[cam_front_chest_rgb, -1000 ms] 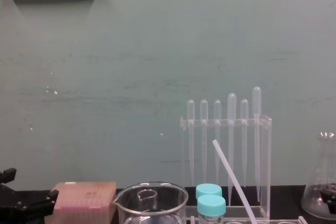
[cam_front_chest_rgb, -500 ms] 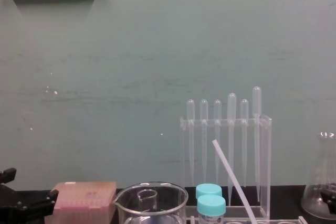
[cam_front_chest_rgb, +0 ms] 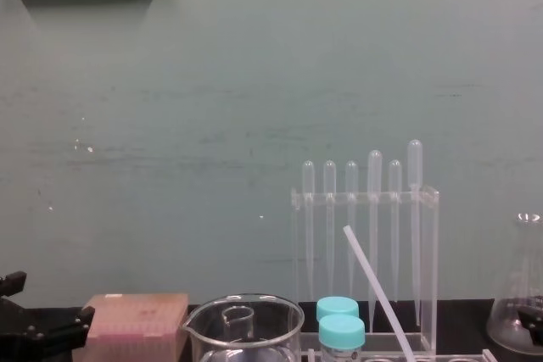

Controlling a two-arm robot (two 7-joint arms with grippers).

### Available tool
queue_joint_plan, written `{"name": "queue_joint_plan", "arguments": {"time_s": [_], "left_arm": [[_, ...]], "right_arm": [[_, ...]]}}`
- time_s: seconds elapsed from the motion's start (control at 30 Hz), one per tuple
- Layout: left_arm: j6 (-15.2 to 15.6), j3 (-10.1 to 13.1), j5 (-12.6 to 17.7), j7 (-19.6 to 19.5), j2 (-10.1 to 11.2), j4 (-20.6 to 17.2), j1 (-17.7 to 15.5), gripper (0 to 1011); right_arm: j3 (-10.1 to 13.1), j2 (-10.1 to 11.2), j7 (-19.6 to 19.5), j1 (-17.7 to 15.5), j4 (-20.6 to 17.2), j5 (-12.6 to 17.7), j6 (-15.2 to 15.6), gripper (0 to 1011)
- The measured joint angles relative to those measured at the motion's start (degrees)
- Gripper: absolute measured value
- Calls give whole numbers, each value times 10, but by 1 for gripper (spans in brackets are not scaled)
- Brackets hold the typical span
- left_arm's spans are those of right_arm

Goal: Pick up the stirring rod with one hand, then place it down.

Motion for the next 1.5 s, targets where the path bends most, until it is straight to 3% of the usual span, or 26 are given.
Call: {"name": "queue_joint_plan", "arguments": {"time_s": [0.07,0.2,0.3,0.53,0.67,0.87,1.2,1.5], "left_arm": [[0,0,0,0,0,0,0,1000],[0,0,0,0,0,0,0,1000],[0,0,0,0,0,0,0,1000],[0,0,0,0,0,0,0,1000],[0,0,0,0,0,0,0,1000],[0,0,0,0,0,0,0,1000],[0,0,0,0,0,0,0,1000],[0,0,0,0,0,0,0,1000]], "right_arm": [[7,-1,14,0,-7,17,14,1003],[30,-7,61,-1,-29,79,54,1003],[48,-15,115,6,-52,140,93,1003],[52,-26,193,38,-72,194,158,1003],[43,-33,216,58,-66,200,178,1003],[-2,-52,257,117,-20,188,207,1003],[-52,-97,284,188,72,158,216,1003],[-66,-117,291,212,112,138,210,1003]]}}
